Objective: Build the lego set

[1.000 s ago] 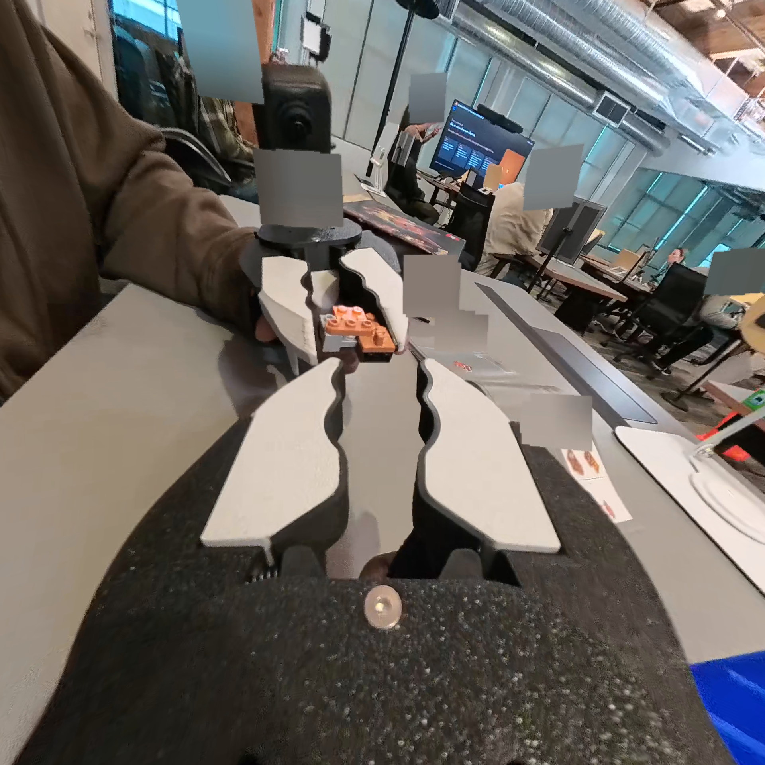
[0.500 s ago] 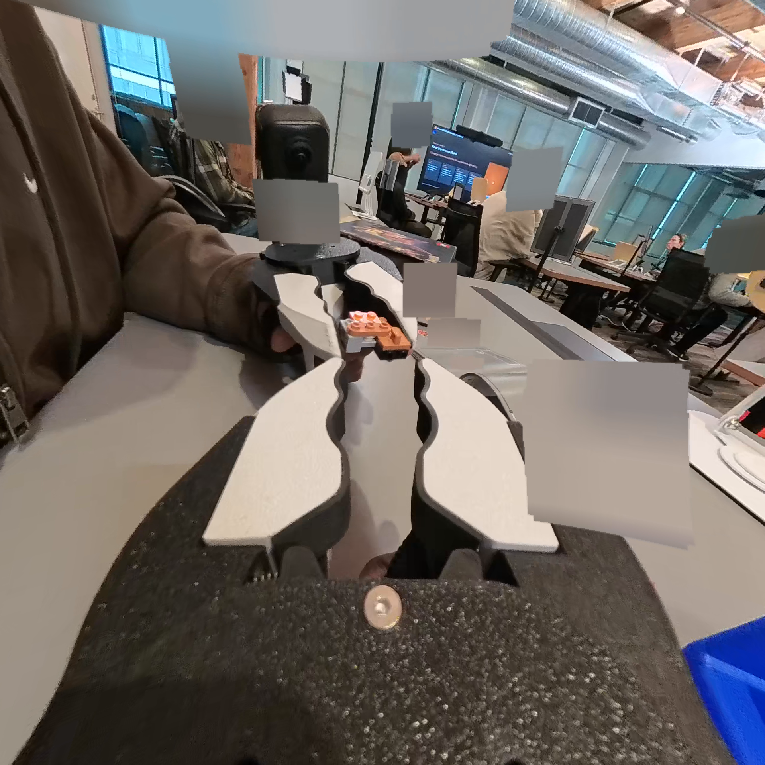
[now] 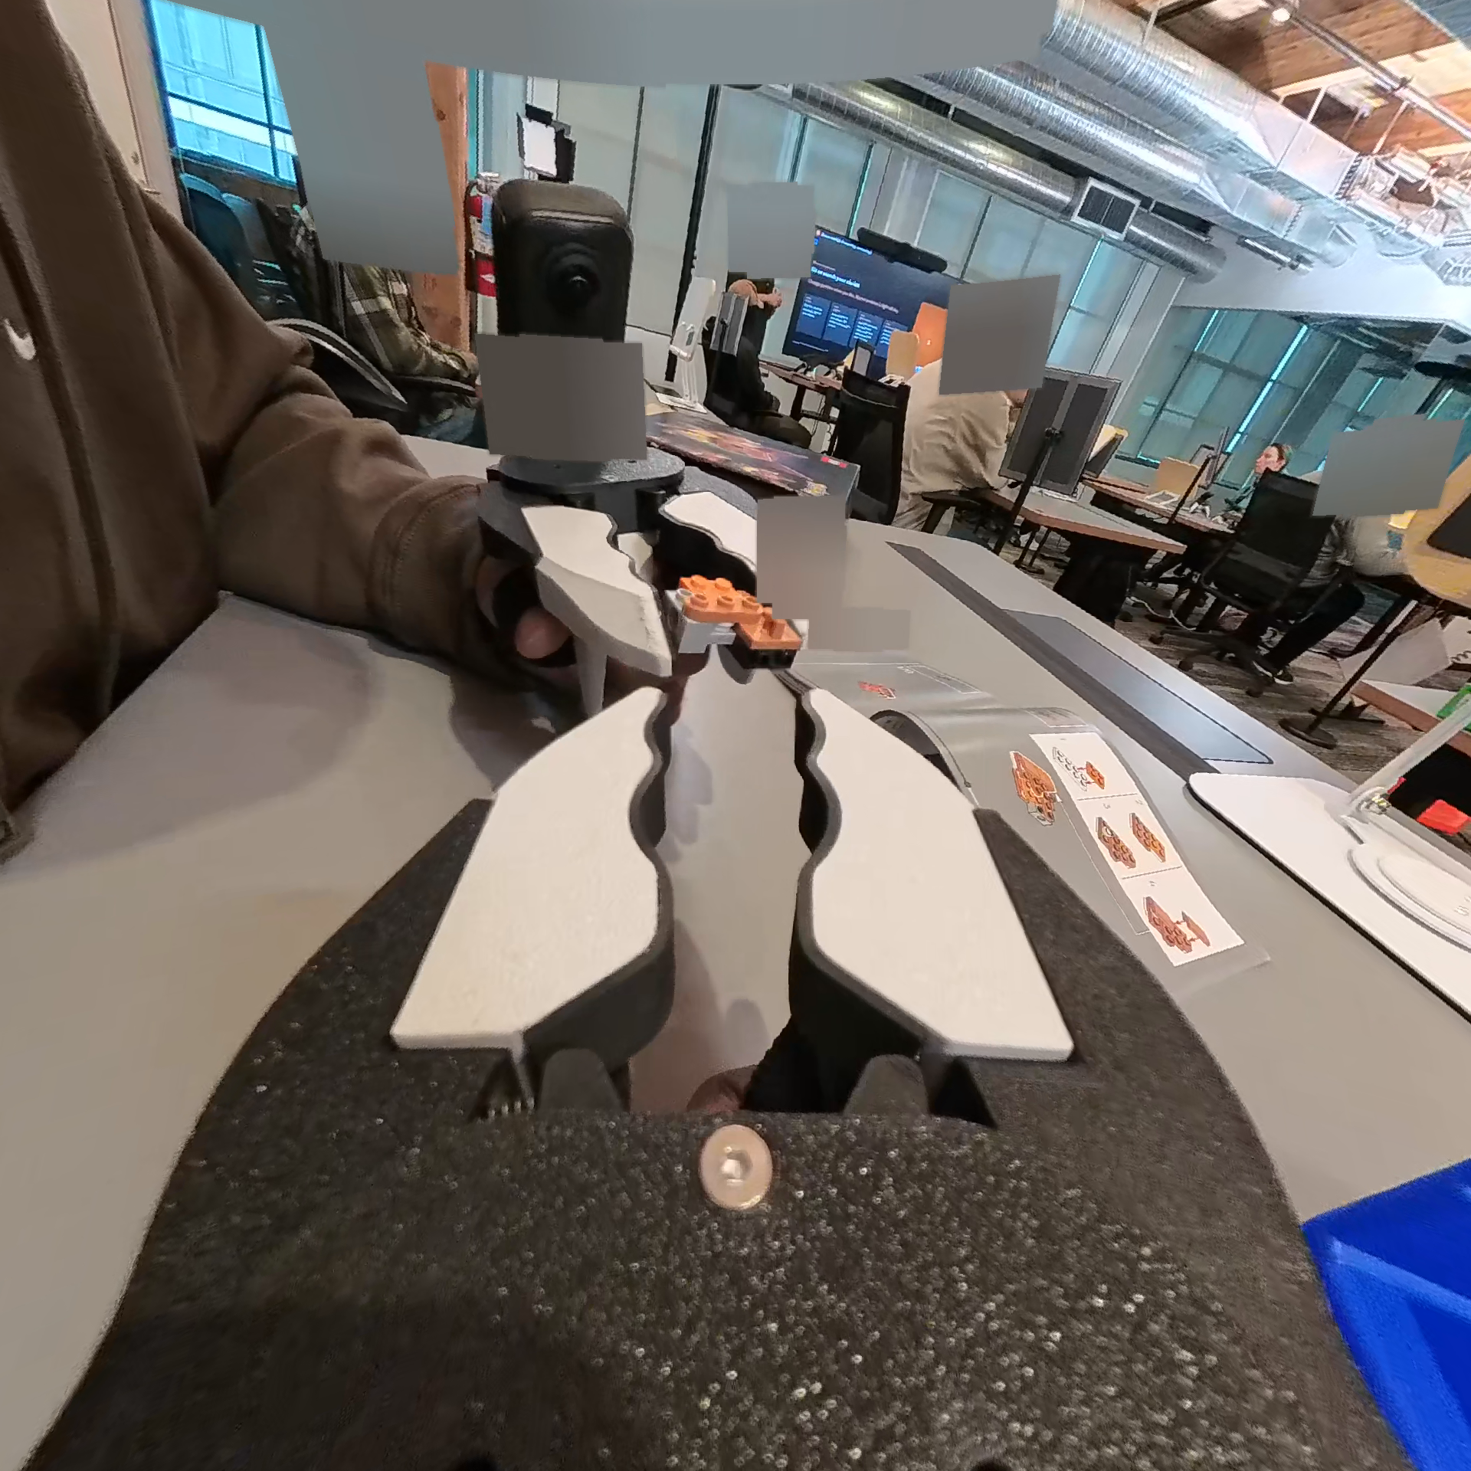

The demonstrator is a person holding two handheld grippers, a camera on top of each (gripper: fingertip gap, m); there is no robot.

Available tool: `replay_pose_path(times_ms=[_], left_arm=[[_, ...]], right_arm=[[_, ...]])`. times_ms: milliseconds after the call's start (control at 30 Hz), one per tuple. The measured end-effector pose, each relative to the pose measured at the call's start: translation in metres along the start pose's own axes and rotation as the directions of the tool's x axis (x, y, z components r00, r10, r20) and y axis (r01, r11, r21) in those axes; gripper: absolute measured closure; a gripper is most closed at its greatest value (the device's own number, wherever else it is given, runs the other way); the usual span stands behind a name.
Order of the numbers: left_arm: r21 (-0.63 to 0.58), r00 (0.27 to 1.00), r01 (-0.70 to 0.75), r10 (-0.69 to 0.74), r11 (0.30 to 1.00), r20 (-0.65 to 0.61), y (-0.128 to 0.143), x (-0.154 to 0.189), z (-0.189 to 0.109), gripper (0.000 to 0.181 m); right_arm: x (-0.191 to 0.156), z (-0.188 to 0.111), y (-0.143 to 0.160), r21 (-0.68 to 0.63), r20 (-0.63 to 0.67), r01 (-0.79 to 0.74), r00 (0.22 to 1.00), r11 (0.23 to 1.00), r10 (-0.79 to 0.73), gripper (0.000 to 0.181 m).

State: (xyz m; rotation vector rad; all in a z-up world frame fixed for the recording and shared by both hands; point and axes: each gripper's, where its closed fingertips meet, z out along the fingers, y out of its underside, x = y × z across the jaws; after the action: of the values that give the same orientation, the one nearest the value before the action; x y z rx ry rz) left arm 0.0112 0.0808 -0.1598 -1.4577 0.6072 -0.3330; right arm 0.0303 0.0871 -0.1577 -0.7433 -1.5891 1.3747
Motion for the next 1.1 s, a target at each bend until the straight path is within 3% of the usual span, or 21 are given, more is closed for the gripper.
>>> replay_pose_path(times_ms=[1100], left_arm=[[-0.027, 0.997, 0.007, -0.009, 1.000, -0.078, -0.001, 0.018, 0.003, 0.144]], right_arm=[[-0.001, 0.000, -0.002, -0.002, 0.021, -0.114, 0.993, 0.993, 0.114, 0.153]])
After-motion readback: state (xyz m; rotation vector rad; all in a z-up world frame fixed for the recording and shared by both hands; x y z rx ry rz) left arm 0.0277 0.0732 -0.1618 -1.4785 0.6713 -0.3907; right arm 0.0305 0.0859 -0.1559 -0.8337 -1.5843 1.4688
